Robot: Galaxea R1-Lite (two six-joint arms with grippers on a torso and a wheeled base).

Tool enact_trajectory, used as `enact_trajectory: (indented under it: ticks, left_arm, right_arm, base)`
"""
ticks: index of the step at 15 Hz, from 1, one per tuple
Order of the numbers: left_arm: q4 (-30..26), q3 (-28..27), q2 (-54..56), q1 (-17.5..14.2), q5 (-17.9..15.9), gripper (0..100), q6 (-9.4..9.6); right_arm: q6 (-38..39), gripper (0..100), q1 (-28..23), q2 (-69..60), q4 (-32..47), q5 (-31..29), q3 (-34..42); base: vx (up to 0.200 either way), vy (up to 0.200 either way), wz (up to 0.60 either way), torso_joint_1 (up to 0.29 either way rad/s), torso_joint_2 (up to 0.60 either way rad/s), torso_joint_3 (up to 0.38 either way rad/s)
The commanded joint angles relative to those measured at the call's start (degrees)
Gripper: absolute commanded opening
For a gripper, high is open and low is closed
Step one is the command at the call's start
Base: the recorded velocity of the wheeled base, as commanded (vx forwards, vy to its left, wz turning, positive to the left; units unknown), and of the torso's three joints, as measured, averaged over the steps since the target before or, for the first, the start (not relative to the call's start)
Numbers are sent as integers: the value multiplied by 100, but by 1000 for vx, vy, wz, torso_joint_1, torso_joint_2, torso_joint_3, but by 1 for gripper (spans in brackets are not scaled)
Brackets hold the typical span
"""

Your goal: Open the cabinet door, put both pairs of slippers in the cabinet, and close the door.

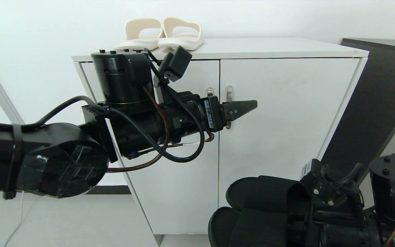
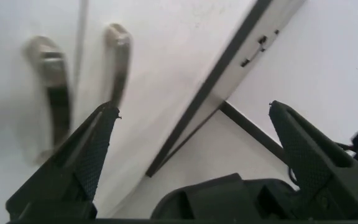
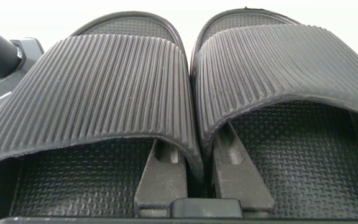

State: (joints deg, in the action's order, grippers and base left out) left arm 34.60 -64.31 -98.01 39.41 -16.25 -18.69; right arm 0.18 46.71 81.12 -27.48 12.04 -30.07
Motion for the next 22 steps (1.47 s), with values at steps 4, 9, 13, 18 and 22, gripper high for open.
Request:
enact_trajectory:
  ticks: [4, 9, 13, 18, 22]
  left_arm:
    - [-6, -205, -253, -144, 43, 100, -12]
    - [-14, -574, -649, -144, 34, 100, -12]
    - [3, -680, -790, -127, 34, 0, -47]
    - [65, -319, -570, -100, 34, 0, -56]
    - [170, 252, -95, 58, 43, 0, -56]
  right_arm:
    - [-1, 0, 4, 18, -3, -9, 2]
    - [-1, 0, 4, 36, -3, -9, 10]
    - [-1, 0, 4, 36, -3, 0, 19]
    - [-124, 0, 40, 27, 6, 70, 142]
    - [-317, 0, 40, -201, -3, 887, 415]
  base:
    - [0, 0, 0, 0, 0, 0]
    - [0, 0, 0, 0, 0, 0]
    - [0, 0, 0, 0, 0, 0]
    - [0, 0, 0, 0, 0, 0]
    - [0, 0, 0, 0, 0, 0]
